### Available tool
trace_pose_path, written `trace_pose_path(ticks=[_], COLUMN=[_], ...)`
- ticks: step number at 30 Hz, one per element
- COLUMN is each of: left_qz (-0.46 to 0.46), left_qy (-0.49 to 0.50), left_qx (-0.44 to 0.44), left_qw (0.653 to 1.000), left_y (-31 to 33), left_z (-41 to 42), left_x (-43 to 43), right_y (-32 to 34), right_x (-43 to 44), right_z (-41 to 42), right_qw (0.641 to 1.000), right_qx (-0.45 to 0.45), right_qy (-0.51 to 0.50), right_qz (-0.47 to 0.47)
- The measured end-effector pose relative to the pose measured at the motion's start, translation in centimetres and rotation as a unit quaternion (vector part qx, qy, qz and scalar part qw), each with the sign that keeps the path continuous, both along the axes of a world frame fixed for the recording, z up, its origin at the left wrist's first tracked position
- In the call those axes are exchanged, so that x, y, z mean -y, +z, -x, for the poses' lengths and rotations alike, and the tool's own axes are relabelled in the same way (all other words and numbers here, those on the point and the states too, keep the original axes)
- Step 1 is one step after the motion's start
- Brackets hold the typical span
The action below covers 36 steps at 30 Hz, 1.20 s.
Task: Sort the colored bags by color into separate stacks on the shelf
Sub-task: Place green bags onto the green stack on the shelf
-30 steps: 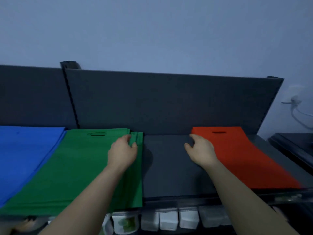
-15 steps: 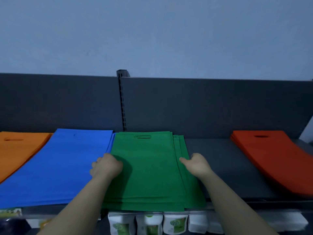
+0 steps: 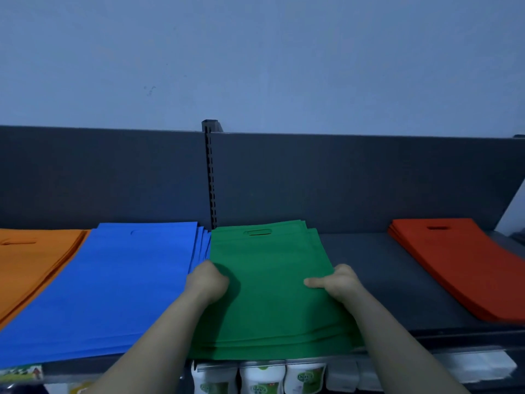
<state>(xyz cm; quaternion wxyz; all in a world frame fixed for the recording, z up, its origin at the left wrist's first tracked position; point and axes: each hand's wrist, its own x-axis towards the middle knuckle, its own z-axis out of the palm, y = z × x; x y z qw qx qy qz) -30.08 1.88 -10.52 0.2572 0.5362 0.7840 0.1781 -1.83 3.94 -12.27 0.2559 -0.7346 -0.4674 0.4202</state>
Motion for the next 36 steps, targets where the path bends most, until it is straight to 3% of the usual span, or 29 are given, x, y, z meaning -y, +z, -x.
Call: trace_pose_path(ticks=[4,12,18,23,26,31,36], left_qz=[0.014,0.013,-0.025,-0.017,-0.008,-0.118,-0.276], left_qy=[-0.003,-0.043,0.038,0.115,0.113,0.07,0.005], left_qx=[-0.041,0.095,0.239,0.299,0.286,0.338,0.311], left_qw=[0.999,0.994,0.97,0.947,0.952,0.931,0.909], left_y=[-0.1,-0.4,0.4,1.0,1.2,3.7,9.2], left_z=[-0.7,-5.3,-6.2,-6.4,-6.7,-7.3,-8.4], left_x=[-0.4,-0.7,-1.6,-2.6,-2.5,-1.9,-0.4], right_y=[-2.4,0.0,3.4,2.4,1.9,4.0,9.3], right_x=[-1.9,-0.8,-0.8,-1.7,-1.9,-1.8,-1.5], right_z=[-3.6,-4.8,-4.4,-4.5,-4.1,-4.3,-4.8], right_qw=[0.999,0.996,0.998,0.997,0.996,0.967,0.919], right_qx=[0.021,0.081,0.001,-0.027,-0.06,-0.125,-0.14], right_qy=[-0.024,-0.02,-0.046,-0.056,-0.054,-0.043,-0.028], right_qz=[-0.007,-0.013,-0.033,-0.039,-0.049,-0.216,-0.367])
